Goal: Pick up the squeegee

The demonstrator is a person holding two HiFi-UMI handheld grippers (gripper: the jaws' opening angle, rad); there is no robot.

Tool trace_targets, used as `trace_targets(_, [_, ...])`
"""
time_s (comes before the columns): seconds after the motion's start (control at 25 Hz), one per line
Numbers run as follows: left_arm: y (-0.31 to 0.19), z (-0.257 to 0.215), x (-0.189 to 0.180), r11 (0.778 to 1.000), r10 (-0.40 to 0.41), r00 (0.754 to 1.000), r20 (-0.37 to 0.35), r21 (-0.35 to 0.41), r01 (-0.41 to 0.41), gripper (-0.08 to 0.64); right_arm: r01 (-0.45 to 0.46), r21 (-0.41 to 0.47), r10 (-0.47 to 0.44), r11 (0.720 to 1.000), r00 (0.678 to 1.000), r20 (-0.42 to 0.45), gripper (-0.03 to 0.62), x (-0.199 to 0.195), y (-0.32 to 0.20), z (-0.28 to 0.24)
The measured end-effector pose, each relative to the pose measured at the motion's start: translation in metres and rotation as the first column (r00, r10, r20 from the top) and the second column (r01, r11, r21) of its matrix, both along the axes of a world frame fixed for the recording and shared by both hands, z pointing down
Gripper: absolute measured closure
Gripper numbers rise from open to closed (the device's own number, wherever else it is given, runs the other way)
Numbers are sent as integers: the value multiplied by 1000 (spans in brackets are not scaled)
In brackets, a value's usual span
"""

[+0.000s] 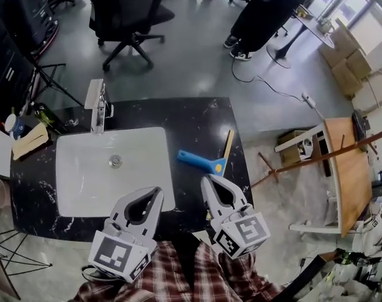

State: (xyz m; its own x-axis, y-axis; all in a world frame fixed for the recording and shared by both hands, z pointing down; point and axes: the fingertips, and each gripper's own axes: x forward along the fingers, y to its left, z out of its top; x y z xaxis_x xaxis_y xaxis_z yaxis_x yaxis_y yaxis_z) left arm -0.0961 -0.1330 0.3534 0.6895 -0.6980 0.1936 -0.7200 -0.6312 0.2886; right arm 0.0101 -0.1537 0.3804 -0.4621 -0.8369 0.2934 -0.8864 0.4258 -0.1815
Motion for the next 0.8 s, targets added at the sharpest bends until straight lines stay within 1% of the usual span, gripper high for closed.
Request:
trace_targets(0.12, [-6, -3, 13, 999, 49, 998, -32, -7, -49, 551, -32, -19, 32, 999, 999, -20, 581, 11, 0, 2])
trace_targets(0.24, [-9, -5, 24, 997, 74, 997, -35, -7, -74, 551, -29, -33, 26, 999, 997, -73, 581, 19, -3, 4])
trace_targets(0.32, [-12, -5, 27, 997, 76, 996, -44, -7, -76, 551, -2, -48, -5, 999, 991, -135, 581, 22, -6, 7])
trace_targets(0.44, [-18, -4, 27, 997, 69, 996, -50, -15, -70, 551, 74, -98, -94, 992, 973, -212, 580, 19, -10, 17])
trace_targets(0.52, [-19, -1, 27, 997, 65, 997, -51, -26, -66, 551, 115, -139, -146, 984, 961, -234, 580, 18, -10, 24])
trace_targets(0.64, [-23, 1, 27, 998, 57, 997, -55, -32, -59, 549, 132, -158, -170, 978, 951, -257, 577, 24, -12, 27])
trace_targets(0.68, [-24, 1, 27, 998, 55, 997, -57, -33, -57, 549, 138, -164, -178, 977, 949, -261, 558, 25, -13, 27])
trace_targets(0.72, [-25, 1, 27, 998, 53, 997, -60, -34, -55, 551, 146, -170, -187, 975, 947, -263, 525, 27, -14, 27])
trace_targets(0.8, [-27, 0, 26, 998, 50, 997, -65, -36, -52, 551, 160, -177, -204, 971, 941, -269, 493, 29, -16, 25])
